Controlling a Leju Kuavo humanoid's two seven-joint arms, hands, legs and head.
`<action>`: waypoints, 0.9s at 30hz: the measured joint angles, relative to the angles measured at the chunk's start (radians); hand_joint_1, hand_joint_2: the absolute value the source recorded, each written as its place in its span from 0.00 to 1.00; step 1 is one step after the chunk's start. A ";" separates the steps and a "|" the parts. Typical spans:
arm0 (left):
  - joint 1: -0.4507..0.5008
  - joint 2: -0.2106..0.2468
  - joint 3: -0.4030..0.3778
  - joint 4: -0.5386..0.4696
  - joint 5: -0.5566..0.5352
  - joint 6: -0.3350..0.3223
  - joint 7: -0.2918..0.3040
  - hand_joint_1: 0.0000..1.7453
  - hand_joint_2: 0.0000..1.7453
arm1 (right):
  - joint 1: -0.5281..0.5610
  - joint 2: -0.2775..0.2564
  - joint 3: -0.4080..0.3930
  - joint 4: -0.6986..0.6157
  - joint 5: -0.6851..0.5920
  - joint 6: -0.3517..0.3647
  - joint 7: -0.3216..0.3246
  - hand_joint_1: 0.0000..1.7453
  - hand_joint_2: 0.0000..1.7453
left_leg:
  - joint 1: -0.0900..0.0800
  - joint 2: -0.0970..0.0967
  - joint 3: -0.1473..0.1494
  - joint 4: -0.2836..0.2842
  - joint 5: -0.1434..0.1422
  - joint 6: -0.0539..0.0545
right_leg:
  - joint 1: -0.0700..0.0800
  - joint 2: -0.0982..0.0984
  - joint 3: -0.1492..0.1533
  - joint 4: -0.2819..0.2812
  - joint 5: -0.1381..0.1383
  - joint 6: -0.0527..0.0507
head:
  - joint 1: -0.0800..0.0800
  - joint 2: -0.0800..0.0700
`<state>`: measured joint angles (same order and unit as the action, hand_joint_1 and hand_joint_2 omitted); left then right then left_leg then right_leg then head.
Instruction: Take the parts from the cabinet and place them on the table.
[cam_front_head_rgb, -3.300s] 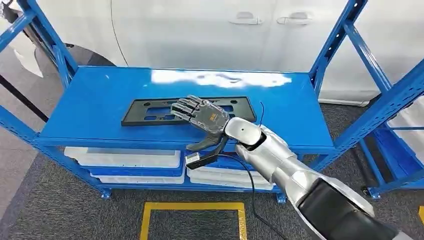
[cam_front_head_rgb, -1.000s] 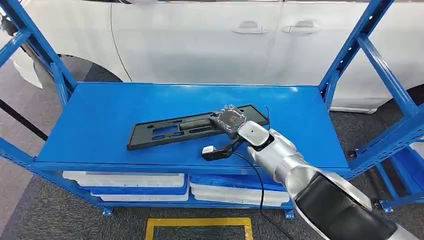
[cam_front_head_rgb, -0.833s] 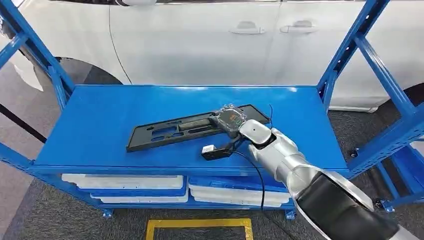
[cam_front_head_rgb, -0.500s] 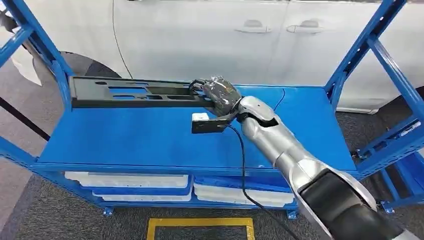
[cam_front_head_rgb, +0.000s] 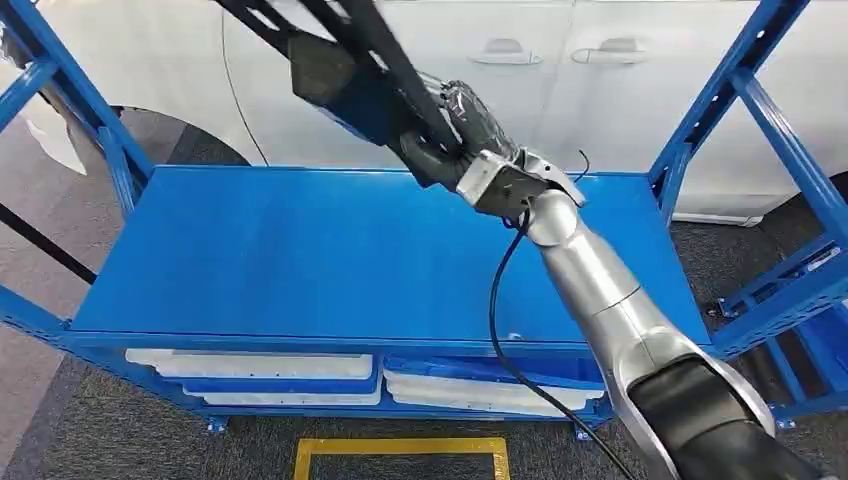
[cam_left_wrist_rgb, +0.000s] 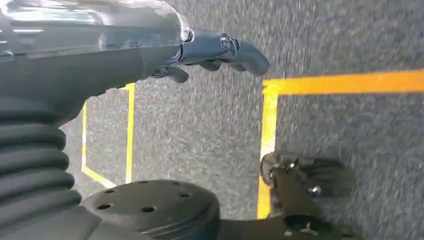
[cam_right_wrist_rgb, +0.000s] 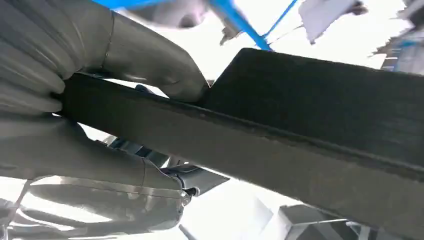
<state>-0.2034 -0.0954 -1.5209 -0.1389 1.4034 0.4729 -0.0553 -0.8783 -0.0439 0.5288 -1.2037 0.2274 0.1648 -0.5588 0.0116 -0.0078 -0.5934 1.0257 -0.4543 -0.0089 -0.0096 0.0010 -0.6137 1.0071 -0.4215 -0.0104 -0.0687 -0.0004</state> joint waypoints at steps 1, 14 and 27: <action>0.001 0.000 0.000 0.000 0.000 0.022 -0.005 0.00 1.00 | 0.024 0.000 -0.007 -0.024 -0.055 0.039 -0.009 1.00 1.00 | 0.000 0.002 -0.006 0.026 -0.020 -0.003 | 0.001 0.000 0.005 -0.004 -0.001 -0.006 | 0.000 0.000; 0.012 -0.001 0.002 0.000 0.000 0.029 -0.084 0.00 1.00 | 0.330 -0.014 -0.008 -0.098 -0.219 0.211 -0.031 1.00 1.00 | -0.007 -0.001 -0.006 -0.005 0.018 0.017 | 0.007 0.002 0.015 0.002 -0.016 0.015 | 0.000 0.000; 0.009 -0.005 0.003 -0.002 0.000 -0.073 -0.090 0.00 1.00 | 0.412 -0.071 0.002 -0.104 -0.327 0.269 -0.002 1.00 1.00 | -0.005 0.000 0.001 -0.011 0.017 0.019 | 0.000 0.003 0.013 0.007 -0.018 0.028 | 0.000 0.000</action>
<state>-0.1942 -0.1003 -1.5183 -0.1408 1.4035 0.4001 -0.1457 -0.4665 -0.1144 0.5310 -1.3077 -0.1000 0.4337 -0.5611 0.0062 -0.0077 -0.5920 1.0148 -0.4370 0.0096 -0.0100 0.0039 -0.6004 1.0142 -0.4398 0.0172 -0.0687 -0.0004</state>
